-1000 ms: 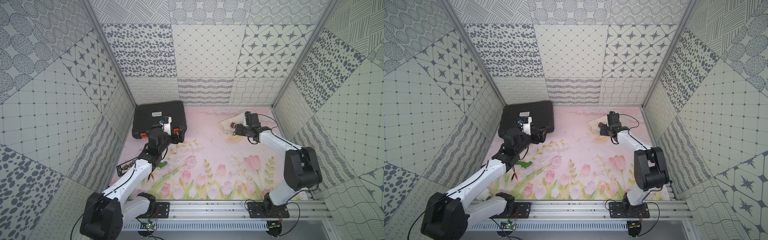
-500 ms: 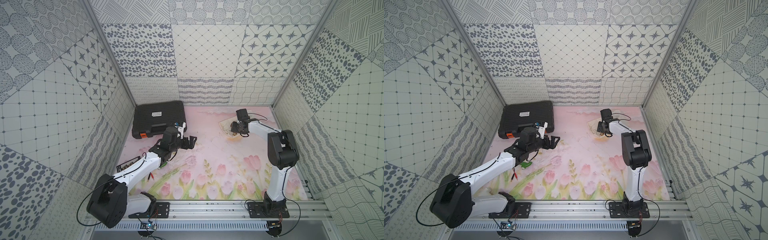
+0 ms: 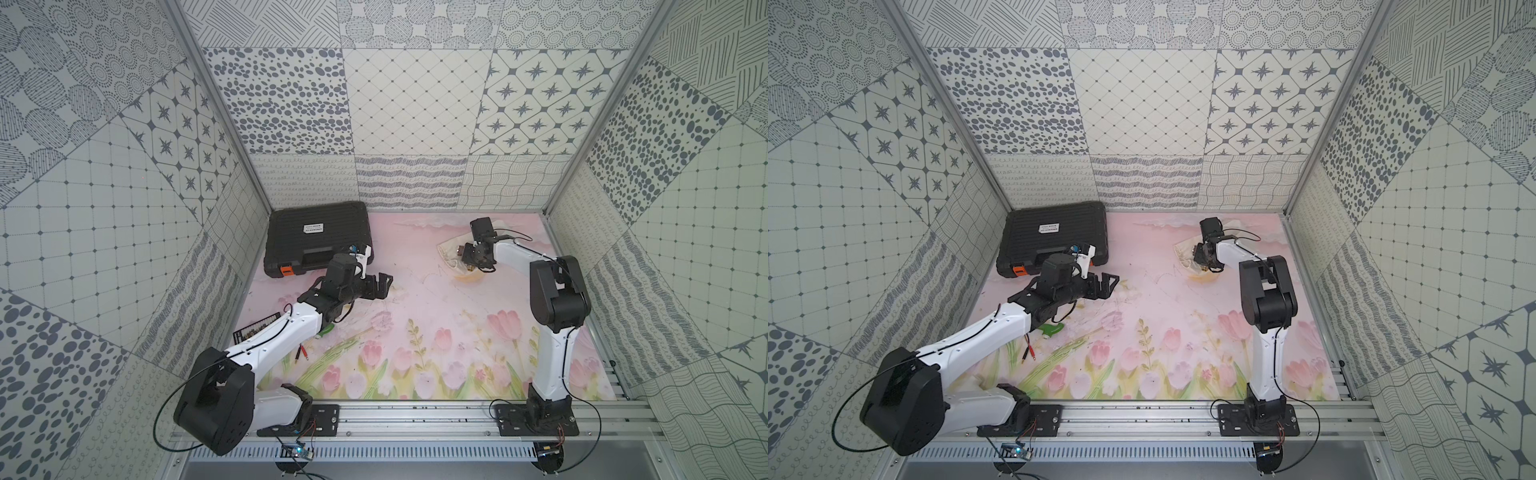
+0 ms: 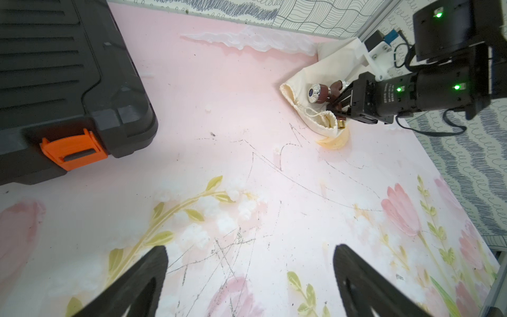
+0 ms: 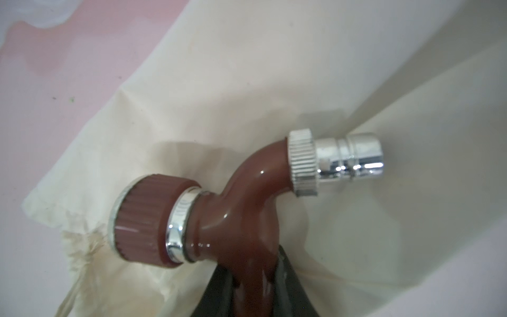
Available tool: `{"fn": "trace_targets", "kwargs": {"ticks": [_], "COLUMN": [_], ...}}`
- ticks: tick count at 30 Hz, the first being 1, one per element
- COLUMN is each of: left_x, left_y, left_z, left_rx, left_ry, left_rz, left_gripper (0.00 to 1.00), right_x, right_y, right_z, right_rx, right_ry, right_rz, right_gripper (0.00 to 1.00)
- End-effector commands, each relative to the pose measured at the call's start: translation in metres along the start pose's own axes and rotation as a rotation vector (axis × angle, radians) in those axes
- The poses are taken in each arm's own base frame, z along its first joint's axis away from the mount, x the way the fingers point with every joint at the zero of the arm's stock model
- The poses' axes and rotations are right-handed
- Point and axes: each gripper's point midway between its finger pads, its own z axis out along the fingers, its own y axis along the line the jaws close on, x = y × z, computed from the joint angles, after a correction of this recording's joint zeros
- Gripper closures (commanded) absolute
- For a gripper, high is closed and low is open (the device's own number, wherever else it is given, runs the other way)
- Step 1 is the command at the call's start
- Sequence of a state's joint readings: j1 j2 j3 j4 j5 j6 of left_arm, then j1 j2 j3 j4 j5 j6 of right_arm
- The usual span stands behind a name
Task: Close the soil bag
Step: Pick up the distractor from the center of the board, then place the distractor at the center of the board.
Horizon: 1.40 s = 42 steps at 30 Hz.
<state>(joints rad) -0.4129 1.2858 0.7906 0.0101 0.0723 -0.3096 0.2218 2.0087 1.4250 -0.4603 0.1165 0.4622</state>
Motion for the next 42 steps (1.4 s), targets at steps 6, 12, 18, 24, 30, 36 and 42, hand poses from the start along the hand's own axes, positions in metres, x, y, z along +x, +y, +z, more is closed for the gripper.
{"fn": "trace_targets", "kwargs": {"ticks": [6,12,18,24,30,36,42], "left_x": [-0.001,0.002,0.004,0.005,0.004,0.007,0.01], "left_y": [0.0,0.003,0.002,0.003,0.005,0.004,0.006], "left_z": [-0.014,-0.017,-0.016,-0.018,-0.015,-0.011,-0.012], "left_rx": [-0.02,-0.029,-0.023,-0.027,-0.036,-0.029,-0.037], "left_ry": [-0.016,-0.029,-0.018,-0.017,-0.015,0.002,0.012], "left_rz": [0.007,-0.001,-0.006,-0.017,-0.03,-0.042,-0.048], "left_gripper": [0.02,0.01,0.01,0.02,0.01,0.01,0.01], "right_x": [0.004,0.074,0.115,0.099,0.05,0.018,0.007], "right_y": [-0.07,-0.158,-0.187,-0.174,-0.117,0.001,0.079], "right_z": [-0.104,-0.108,-0.083,-0.085,-0.127,-0.118,-0.076], "right_rx": [0.04,0.163,0.211,0.214,0.258,0.131,0.052], "right_ry": [-0.159,-0.093,0.03,0.003,-0.171,-0.209,-0.176], "right_rz": [0.113,0.343,0.411,0.325,0.067,-0.248,-0.385], "right_gripper": [0.89,0.91,0.85,0.61,0.37,0.32,0.32]}}
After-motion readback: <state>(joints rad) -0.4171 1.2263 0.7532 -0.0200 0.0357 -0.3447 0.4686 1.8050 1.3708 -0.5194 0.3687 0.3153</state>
